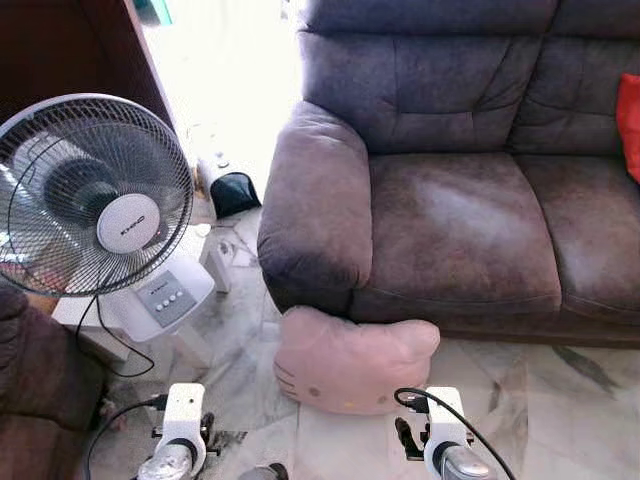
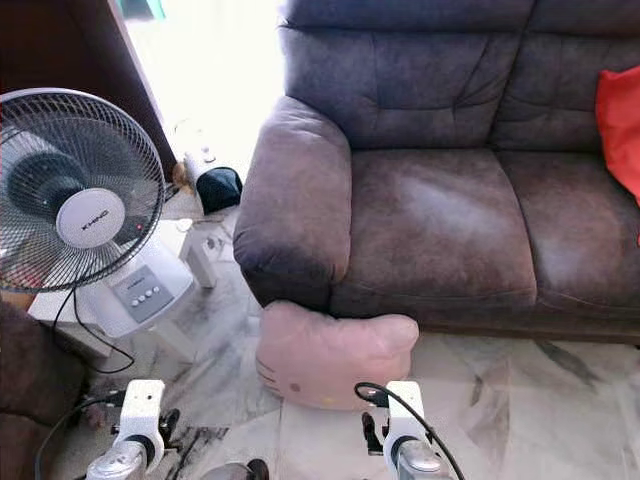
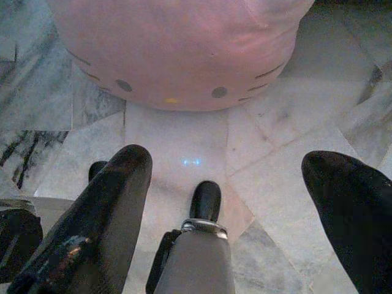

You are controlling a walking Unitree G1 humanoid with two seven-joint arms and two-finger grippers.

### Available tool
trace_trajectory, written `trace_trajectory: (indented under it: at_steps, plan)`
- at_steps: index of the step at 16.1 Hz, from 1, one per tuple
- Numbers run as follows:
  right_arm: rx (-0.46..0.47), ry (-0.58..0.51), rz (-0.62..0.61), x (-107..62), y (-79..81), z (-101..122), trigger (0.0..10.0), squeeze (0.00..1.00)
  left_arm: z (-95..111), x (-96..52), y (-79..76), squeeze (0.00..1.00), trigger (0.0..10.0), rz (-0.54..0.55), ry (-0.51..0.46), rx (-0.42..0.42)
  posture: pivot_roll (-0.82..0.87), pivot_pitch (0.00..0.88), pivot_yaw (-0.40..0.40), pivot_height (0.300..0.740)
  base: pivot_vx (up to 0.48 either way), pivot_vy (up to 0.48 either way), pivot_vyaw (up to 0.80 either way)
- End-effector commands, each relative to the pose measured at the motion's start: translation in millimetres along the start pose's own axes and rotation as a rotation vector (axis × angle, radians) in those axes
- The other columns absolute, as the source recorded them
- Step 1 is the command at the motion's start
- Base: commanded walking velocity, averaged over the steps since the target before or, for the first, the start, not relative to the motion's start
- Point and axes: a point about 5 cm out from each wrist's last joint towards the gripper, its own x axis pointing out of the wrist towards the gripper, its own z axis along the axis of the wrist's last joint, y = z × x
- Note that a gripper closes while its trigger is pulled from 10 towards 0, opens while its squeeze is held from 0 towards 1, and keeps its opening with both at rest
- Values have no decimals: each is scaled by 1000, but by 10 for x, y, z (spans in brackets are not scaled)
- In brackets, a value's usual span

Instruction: Move the pillow to the sofa from floor

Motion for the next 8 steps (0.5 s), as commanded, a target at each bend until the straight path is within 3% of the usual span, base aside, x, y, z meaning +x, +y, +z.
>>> trace_trajectory:
  at_steps: [1, 4, 8]
  plan:
    - [1, 26, 1, -11, 9, -82, 10000, 0, -90, -31, 20, 0, 10000, 5, 28, 25, 185, 179, 8, 740, 0, -289, 0]
    - [-20, 29, 6, -12, 7, -86, 10000, 0, -118, -38, 22, 0, 10000, 13, 41, 33, 184, 172, 7, 740, 0, -447, 0]
    - [-34, 32, 10, -14, 1, -93, 10000, 0, -125, -41, 23, 0, 10000, 24, 41, 11, 181, 165, 1, 740, 0, 0, 0]
